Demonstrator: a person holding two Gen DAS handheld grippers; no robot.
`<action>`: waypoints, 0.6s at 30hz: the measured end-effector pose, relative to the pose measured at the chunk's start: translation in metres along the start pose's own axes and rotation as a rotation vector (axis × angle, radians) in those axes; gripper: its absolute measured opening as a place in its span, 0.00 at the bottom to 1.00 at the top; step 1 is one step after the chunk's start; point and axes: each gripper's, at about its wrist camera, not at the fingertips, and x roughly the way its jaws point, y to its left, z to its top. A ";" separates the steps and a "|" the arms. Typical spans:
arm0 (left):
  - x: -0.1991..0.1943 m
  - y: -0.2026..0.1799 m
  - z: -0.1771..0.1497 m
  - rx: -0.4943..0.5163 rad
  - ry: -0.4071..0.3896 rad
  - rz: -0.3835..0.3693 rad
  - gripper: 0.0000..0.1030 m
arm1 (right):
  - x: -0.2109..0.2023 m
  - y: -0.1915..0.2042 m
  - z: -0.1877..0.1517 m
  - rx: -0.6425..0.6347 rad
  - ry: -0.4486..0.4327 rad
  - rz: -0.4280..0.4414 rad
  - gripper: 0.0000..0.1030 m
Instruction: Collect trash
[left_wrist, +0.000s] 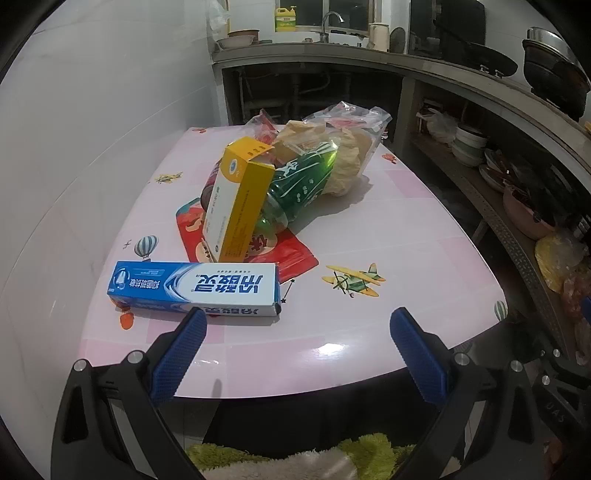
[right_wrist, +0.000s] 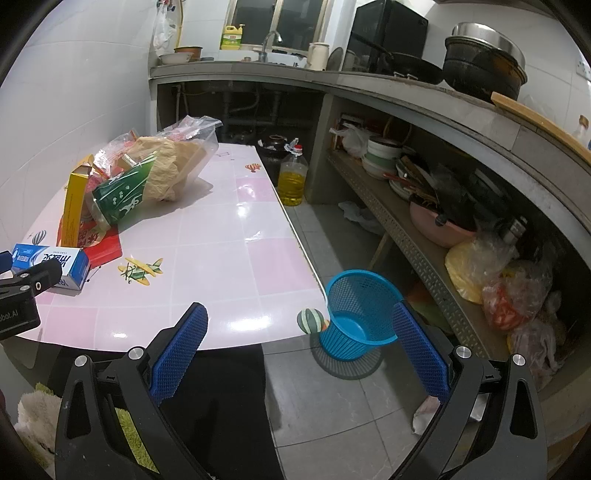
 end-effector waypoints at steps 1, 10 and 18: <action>0.000 0.001 0.000 -0.001 0.000 0.001 0.95 | 0.000 0.000 0.000 0.000 0.000 0.000 0.93; 0.001 0.007 0.000 -0.002 0.001 0.002 0.95 | 0.000 0.000 0.001 0.001 0.001 0.000 0.93; 0.000 0.002 0.000 -0.001 0.007 0.015 0.95 | -0.001 0.000 0.001 0.004 0.001 0.002 0.93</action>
